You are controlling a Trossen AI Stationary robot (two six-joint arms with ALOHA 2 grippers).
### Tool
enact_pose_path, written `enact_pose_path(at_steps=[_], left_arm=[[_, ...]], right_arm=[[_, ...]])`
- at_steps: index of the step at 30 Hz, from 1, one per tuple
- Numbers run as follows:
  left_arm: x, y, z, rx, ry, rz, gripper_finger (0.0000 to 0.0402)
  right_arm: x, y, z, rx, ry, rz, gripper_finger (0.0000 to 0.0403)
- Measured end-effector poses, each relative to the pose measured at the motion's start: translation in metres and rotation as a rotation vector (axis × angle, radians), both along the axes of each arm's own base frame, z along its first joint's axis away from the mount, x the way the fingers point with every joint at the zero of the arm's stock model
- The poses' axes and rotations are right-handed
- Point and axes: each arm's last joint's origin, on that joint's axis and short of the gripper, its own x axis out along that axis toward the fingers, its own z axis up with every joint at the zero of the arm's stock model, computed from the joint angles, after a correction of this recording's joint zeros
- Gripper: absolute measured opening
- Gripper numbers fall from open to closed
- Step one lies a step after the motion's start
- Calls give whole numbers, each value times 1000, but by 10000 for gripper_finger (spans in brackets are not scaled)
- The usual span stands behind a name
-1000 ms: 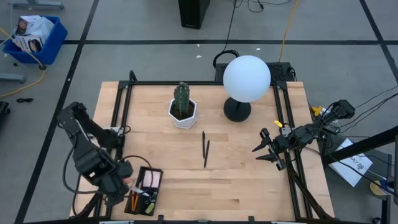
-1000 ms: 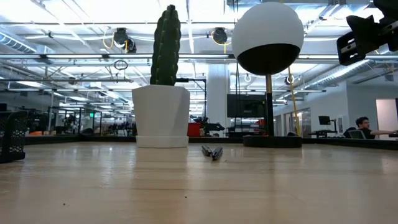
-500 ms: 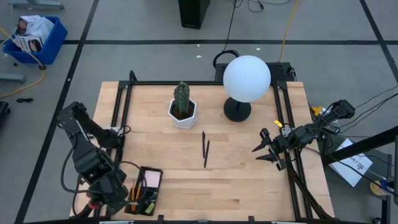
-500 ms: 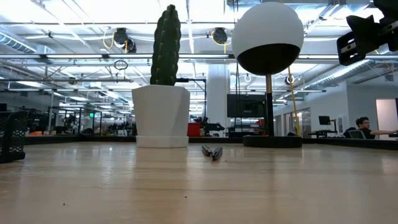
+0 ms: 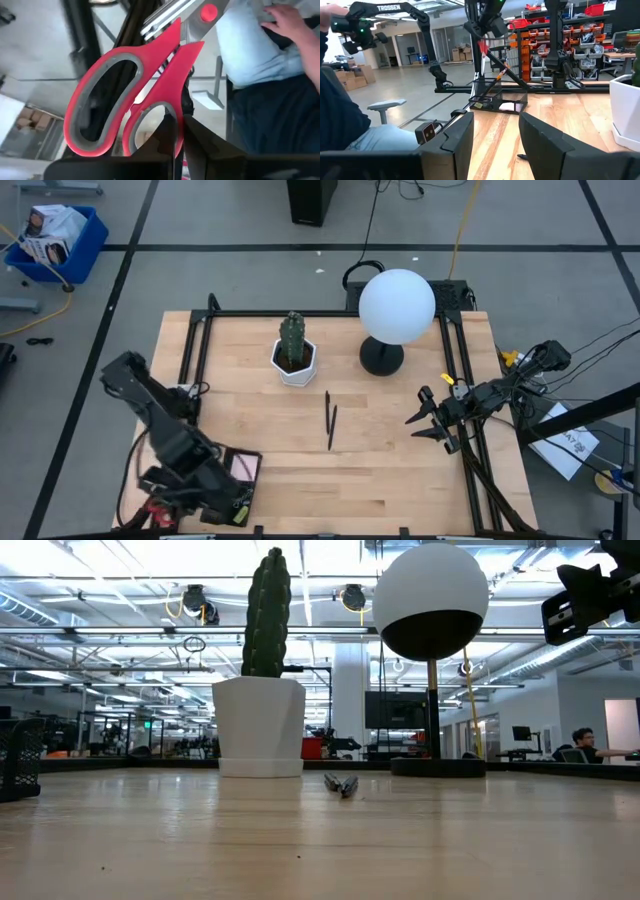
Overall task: Pick and place office supplies into organizer
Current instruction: Put the scissor in the desk organizer
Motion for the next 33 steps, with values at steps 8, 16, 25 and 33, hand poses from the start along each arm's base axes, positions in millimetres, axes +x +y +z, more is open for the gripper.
enact_pose_path(at_steps=[8,16,25,33], left_arm=[[23,-12,-36,4,22,-109,20],[19,-6,-38,-2,117,-142,20],[6,-1,-25,28,175,-107,20],[3,0,-32,96,198,-102,20]], right_arm=[[0,0,0,0,0,0,153],[0,0,0,0,0,0,153],[0,0,0,0,0,0,153],[0,0,0,0,0,0,153]])
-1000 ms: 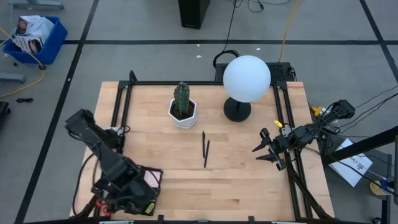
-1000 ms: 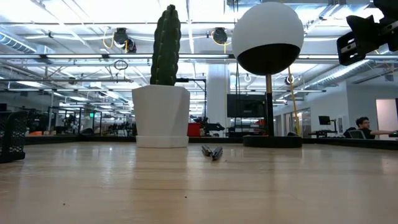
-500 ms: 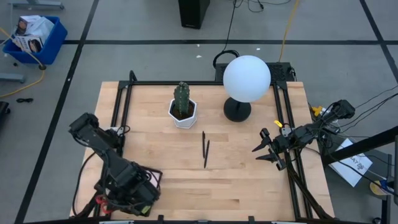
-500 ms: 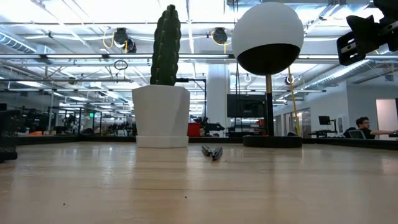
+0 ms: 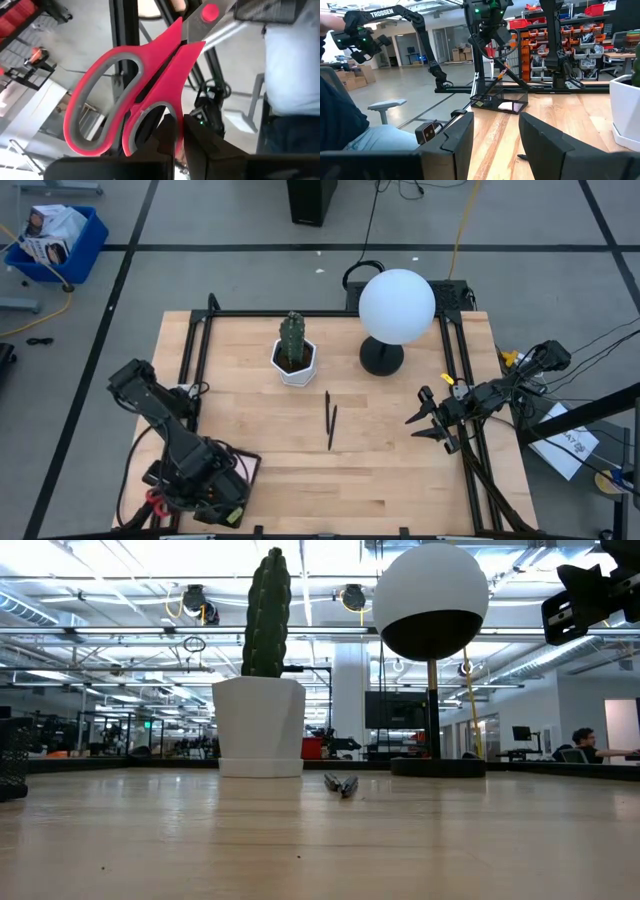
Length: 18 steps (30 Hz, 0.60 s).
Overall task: Pick and place office supplies into organizer
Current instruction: Put the scissor in the desk organizer
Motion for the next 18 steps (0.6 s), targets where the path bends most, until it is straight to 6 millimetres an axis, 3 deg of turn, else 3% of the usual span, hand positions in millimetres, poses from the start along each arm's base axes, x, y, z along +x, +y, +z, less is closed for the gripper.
enact_pose_path(at_steps=[10,18], left_arm=[[6,-1,-28,-52,1,4,40],[11,-1,-31,-38,-49,19,44]], right_arm=[[0,0,0,0,0,0,153],[0,0,0,0,0,0,153]])
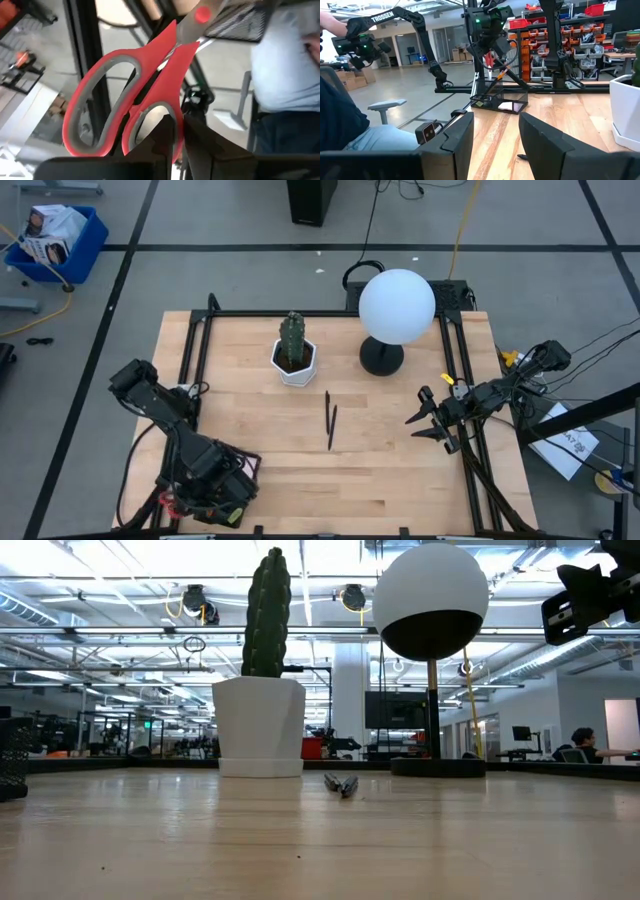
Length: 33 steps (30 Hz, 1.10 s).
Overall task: Pick and place office supplies into organizer
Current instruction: Put the scissor in the desk organizer, then put the right pen in the desk organizer
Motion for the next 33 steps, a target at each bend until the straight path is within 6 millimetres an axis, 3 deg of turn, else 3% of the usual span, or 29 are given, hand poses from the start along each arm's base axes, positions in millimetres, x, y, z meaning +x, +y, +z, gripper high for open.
enact_pose_path(at_steps=[14,33], left_arm=[[6,0,-2,3,-142,-36,152],[14,8,-3,76,-479,-261,157]], right_arm=[[0,0,0,0,0,0,153],[0,0,0,0,0,0,153]])
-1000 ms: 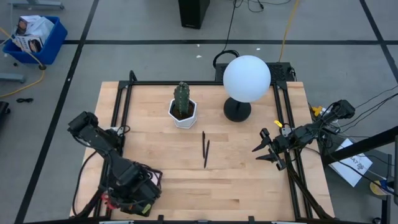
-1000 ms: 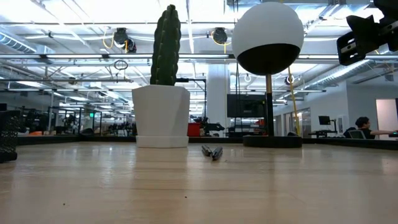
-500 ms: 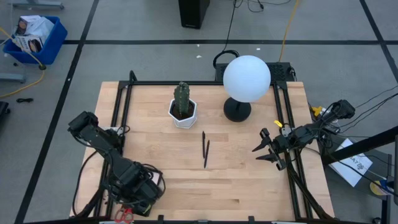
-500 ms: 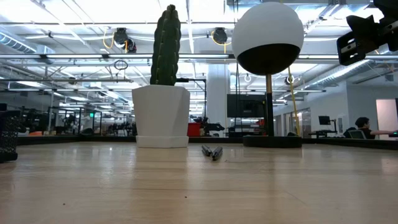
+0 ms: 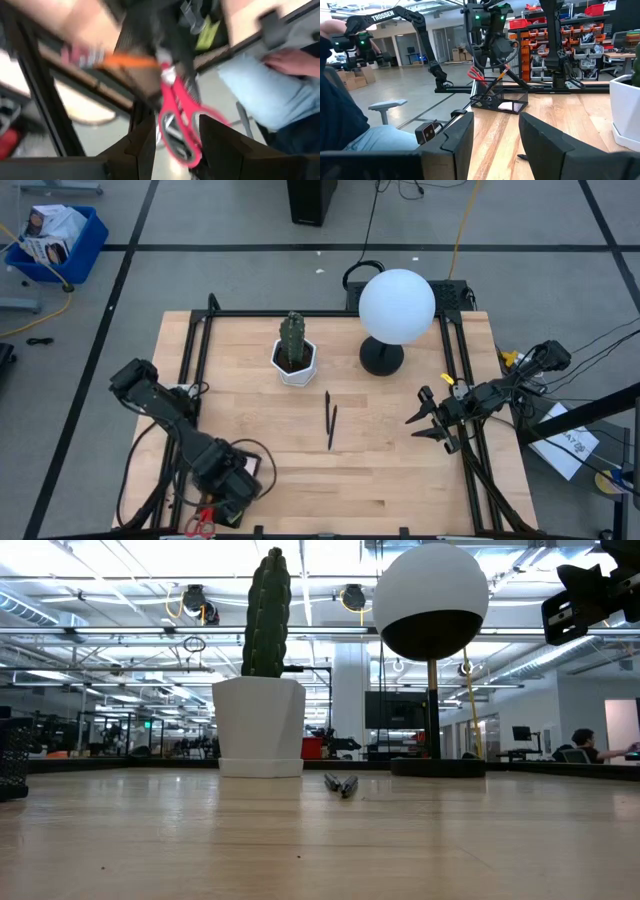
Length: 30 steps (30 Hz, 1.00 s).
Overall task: Pick and place office supplies into organizer
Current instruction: Put the right pen in the desk organizer
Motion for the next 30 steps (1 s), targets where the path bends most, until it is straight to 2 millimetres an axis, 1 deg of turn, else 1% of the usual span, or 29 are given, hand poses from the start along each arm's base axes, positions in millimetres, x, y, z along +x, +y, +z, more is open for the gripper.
enact_pose_path(at_steps=[5,7,10,15,18,20,26,30], left_arm=[[10,8,7,29,-125,-47,157],[17,14,10,68,-191,-57,157],[28,25,11,161,-307,-80,157],[45,51,10,391,-474,-141,157],[58,67,11,483,-563,-193,157],[67,76,11,545,-614,-183,157],[99,103,-2,666,-825,-159,157],[115,127,-24,710,-920,-77,157]], right_arm=[[0,0,0,0,0,0,153],[0,0,0,0,0,0,153],[0,0,0,0,0,0,153],[0,0,0,0,0,0,153],[0,0,0,0,0,0,153],[0,0,0,0,0,0,153],[0,0,0,0,0,0,153],[0,0,0,0,0,0,153]])
